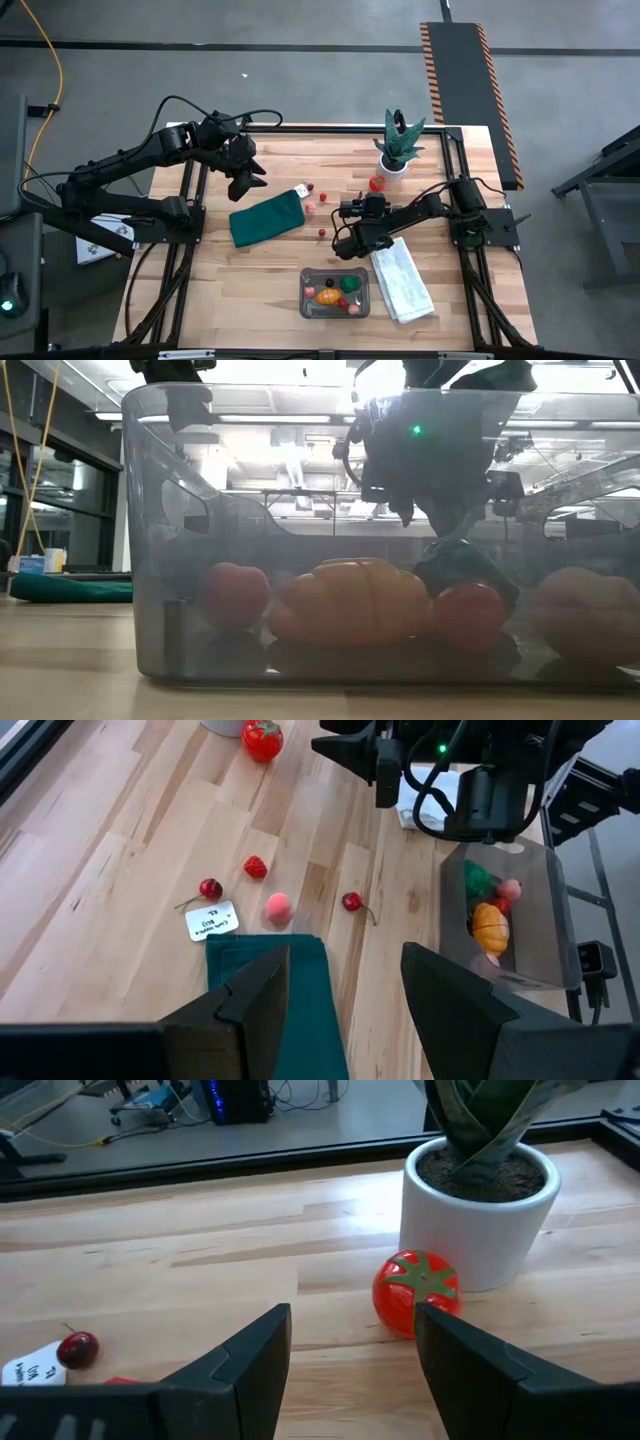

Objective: Pick and placing Produce into tupperware
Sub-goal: Put the red tomato into the black bin

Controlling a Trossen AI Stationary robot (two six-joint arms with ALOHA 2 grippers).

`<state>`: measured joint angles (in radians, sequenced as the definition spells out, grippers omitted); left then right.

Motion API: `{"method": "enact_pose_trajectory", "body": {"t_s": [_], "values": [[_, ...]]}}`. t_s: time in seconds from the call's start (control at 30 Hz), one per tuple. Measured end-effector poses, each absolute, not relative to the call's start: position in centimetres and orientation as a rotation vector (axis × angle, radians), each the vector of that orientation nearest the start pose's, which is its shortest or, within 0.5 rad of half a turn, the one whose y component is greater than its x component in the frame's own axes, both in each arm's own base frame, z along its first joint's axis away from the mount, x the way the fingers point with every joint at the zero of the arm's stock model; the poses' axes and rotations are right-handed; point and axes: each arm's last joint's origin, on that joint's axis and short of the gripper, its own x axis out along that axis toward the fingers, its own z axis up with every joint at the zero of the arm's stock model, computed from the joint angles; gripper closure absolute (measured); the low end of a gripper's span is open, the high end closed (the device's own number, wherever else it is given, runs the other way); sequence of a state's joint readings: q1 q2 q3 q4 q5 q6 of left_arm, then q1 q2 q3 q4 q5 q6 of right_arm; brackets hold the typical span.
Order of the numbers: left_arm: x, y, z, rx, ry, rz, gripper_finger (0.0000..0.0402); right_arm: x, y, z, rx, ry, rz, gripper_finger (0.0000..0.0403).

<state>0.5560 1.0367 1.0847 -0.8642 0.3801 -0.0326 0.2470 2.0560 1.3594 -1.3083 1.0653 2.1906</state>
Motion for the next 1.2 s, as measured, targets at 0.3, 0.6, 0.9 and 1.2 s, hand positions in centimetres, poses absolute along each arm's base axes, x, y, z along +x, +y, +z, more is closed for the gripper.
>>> {"method": "enact_pose_trajectory", "body": {"t_s": [0.3, 0.6, 0.9, 1.2], "values": [[16.9, 9.2, 33.3, -0.397, 0.728, 0.177, 0.022, 33.7, 6.0, 14.9, 0.481, 0.261, -1.514, 0.0199], [16.9, 9.2, 33.3, -0.403, 0.73, 0.18, 0.022, 33.8, 5.9, 14.9, 0.386, 0.352, -1.486, 0.0199], [16.9, 9.3, 33.2, -0.397, 0.742, 0.211, 0.022, 34.0, 5.0, 14.5, 0.546, 0.354, -1.561, 0.0199], [17.0, 9.4, 32.9, -0.403, 0.774, 0.209, 0.022, 33.9, 5.2, 10.6, 0.481, 0.419, -1.65, 0.0198]]}}
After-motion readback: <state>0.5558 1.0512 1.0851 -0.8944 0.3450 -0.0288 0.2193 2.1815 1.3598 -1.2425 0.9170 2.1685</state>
